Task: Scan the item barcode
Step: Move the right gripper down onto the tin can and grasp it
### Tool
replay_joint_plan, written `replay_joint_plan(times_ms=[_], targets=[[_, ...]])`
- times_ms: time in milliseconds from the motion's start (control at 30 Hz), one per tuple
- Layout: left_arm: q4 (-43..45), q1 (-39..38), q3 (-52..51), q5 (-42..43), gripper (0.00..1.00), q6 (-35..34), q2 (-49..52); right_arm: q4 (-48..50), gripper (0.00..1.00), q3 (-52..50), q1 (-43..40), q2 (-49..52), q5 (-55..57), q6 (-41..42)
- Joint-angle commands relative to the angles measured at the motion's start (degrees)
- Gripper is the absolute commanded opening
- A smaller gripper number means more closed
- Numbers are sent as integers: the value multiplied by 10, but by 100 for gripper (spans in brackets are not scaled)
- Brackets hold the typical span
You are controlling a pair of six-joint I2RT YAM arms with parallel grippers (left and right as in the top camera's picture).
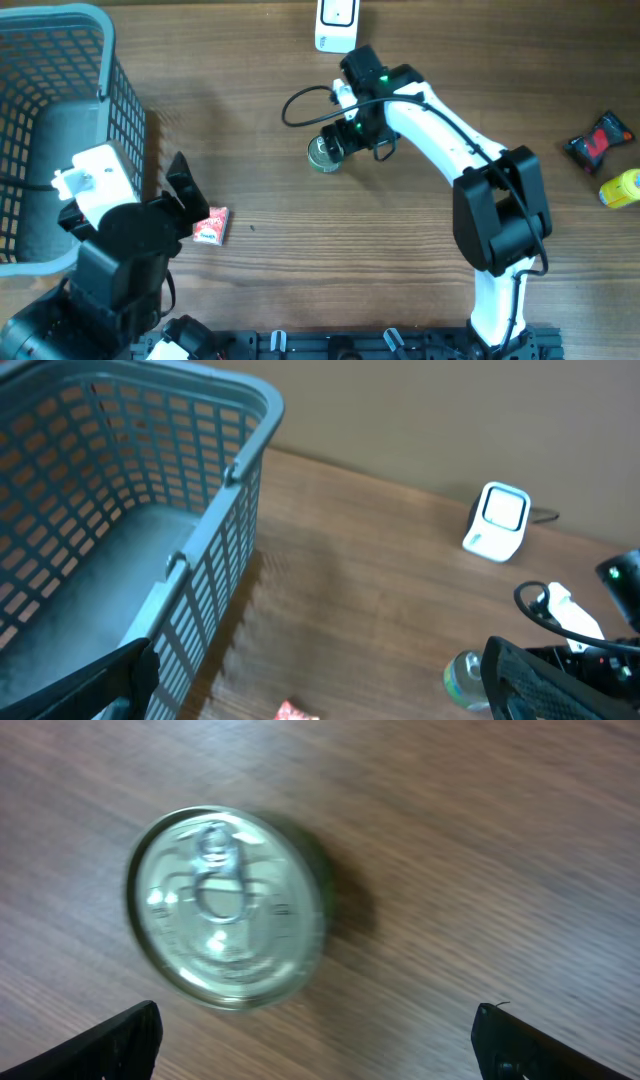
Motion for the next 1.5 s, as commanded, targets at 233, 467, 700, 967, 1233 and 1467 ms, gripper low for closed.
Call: replay_joint_plan(times_ms=[233,467,700,967,1233,1467], targets=[[-4,0,-41,5,100,-33,1,33,100,6,50,2,4,-17],[-3,0,-41,-3,100,-33,0,78,100,6,55,35,3,-7],[-4,0,-41,-10,100,-31,0,118,100,12,57,45,-7,-18],[-4,0,-41,-10,100,-31,0,114,100,12,58,64,6,-10],[-4,0,-41,-10,100,-31,0,85,99,12,58,79,13,-9],[-4,0,-41,-10,100,-31,0,76,91,12,57,79,13,-8]])
